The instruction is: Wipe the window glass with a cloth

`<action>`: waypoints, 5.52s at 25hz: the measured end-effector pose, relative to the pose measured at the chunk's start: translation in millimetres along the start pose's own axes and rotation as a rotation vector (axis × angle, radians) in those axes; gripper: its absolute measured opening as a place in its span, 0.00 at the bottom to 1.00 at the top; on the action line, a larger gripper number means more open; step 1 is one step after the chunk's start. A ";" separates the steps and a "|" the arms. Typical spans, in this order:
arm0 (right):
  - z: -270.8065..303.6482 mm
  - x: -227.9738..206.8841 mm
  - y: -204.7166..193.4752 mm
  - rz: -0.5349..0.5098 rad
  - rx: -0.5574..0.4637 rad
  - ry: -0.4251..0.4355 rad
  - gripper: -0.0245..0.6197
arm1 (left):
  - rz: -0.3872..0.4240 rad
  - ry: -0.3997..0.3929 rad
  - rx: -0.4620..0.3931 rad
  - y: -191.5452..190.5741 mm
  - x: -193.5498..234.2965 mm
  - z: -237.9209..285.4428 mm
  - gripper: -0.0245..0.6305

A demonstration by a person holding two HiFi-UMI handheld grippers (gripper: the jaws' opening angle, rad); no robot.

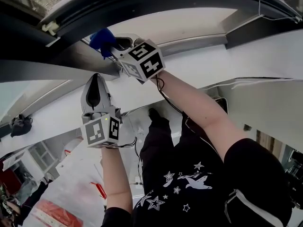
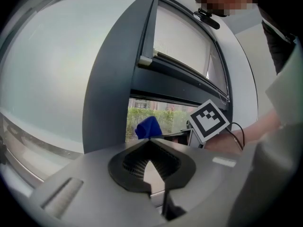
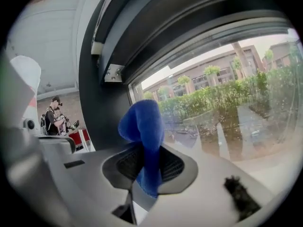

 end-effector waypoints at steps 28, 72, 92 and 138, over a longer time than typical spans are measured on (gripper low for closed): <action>-361.6 -234.0 -11.0 0.084 -0.254 -0.323 0.16 | 0.117 -0.264 -0.029 2.7 -302.1 109.6 0.05; -277.1 -130.1 -63.2 0.029 -0.108 -0.177 0.16 | -0.052 0.023 0.032 -66.1 -216.8 69.0 0.04; 17.8 -26.4 -101.6 -0.010 0.005 -0.015 0.16 | 0.004 0.189 0.013 -96.5 -20.4 3.7 0.05; -523.5 -369.0 -161.5 0.224 -0.206 -0.770 0.16 | 0.167 -0.355 0.060 -127.9 -491.0 156.7 0.05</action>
Point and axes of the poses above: the fingertips, and each gripper's own axes: z forward along the fingers, x to its left, y out of its top, the point moved 8 cm from there along -z, backward along the fingers, and after that the axes turned 10 degrees about y, right-handed, at the moved point
